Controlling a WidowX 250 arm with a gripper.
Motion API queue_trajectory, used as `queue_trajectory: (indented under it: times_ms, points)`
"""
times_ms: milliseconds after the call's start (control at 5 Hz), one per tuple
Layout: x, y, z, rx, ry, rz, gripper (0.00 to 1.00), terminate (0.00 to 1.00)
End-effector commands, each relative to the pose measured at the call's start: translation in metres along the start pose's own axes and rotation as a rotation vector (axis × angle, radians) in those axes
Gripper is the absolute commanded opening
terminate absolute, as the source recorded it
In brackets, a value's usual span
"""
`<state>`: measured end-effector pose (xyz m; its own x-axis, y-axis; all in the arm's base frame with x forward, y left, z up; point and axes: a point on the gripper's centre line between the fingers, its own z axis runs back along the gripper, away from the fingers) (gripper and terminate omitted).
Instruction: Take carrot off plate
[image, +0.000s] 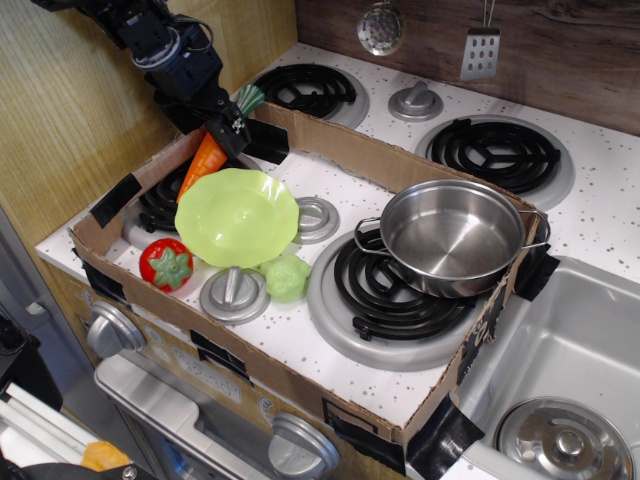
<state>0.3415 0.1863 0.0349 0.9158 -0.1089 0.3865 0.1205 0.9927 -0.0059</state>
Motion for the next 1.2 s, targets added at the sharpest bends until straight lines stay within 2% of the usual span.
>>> queue_trajectory:
  times_ms: [0, 200, 400, 600, 1000]
  points:
    - [0.016, -0.001, 0.031, 0.082, -0.044, -0.042, 1.0, 0.0]
    - [0.02, -0.006, 0.046, 0.138, -0.046, -0.077, 1.0, 0.0]
    - [0.022, -0.015, 0.064, 0.145, 0.008, -0.129, 1.0, 0.0]
    - [0.025, -0.03, 0.076, 0.104, 0.079, -0.086, 1.0, 0.0]
    - [0.025, -0.03, 0.076, 0.104, 0.079, -0.086, 1.0, 0.0]
